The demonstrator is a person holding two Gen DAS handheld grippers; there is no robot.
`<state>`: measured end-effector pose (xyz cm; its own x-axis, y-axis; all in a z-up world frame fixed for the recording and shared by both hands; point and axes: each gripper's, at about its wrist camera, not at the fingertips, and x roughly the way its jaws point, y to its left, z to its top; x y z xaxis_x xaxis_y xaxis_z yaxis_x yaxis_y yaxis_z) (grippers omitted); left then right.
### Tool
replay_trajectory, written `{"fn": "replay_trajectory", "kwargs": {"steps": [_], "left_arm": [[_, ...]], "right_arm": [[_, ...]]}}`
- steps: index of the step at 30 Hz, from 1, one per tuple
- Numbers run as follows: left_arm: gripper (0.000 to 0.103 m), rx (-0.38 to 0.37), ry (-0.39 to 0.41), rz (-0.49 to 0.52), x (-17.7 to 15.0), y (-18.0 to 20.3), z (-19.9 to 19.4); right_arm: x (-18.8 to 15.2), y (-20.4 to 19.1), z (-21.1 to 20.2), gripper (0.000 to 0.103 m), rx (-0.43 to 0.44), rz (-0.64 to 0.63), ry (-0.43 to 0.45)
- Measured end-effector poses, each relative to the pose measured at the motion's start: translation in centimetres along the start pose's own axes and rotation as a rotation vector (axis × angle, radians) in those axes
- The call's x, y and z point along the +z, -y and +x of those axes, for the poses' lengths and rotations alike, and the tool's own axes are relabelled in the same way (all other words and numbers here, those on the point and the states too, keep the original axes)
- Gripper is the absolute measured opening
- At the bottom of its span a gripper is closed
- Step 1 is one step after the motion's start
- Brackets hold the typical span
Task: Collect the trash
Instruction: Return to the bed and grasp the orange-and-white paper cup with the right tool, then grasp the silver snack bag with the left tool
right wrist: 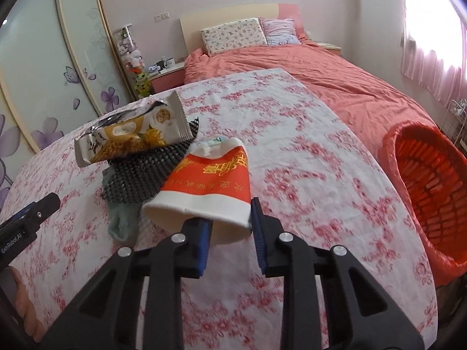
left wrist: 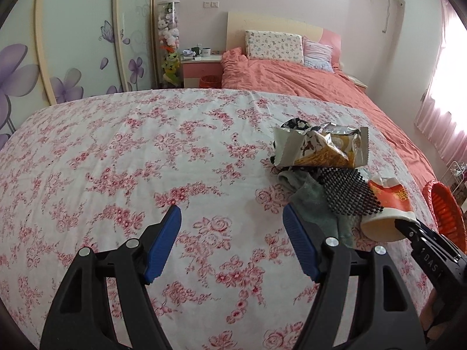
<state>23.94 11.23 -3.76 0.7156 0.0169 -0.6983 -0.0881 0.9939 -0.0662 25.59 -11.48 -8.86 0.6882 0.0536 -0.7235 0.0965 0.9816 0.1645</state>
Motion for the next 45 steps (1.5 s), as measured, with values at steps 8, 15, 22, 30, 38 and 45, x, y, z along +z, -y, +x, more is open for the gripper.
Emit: {"fn": "replay_trajectory", "kwargs": {"steps": [8, 15, 22, 30, 38, 45], "left_arm": [[0.072, -0.05, 0.004, 0.026, 1.9, 1.8, 1.1], [0.075, -0.087, 0.005, 0.045, 3.9, 3.6, 2.6], [0.075, -0.085, -0.012, 0.117, 5.7, 5.6, 4.8], [0.049, -0.231, -0.088, 0.112, 3.9, 6.1, 4.2], [0.05, -0.211, -0.078, 0.169, 3.0, 8.3, 3.4], [0.052, -0.178, -0.105, 0.199, 2.6, 9.8, 4.7]], "right_arm": [[0.6, 1.1, 0.0, 0.008, -0.013, 0.018, 0.025], [0.3, 4.3, -1.3, 0.007, -0.065, 0.063, 0.042], [0.3, 4.8, -1.2, 0.007, -0.066, 0.056, 0.035], [0.1, 4.9, -1.6, 0.007, -0.069, 0.05, 0.031], [0.1, 5.1, -1.7, 0.007, -0.072, 0.058, 0.029], [0.0, 5.2, -1.7, 0.007, -0.068, 0.057, 0.025]]}}
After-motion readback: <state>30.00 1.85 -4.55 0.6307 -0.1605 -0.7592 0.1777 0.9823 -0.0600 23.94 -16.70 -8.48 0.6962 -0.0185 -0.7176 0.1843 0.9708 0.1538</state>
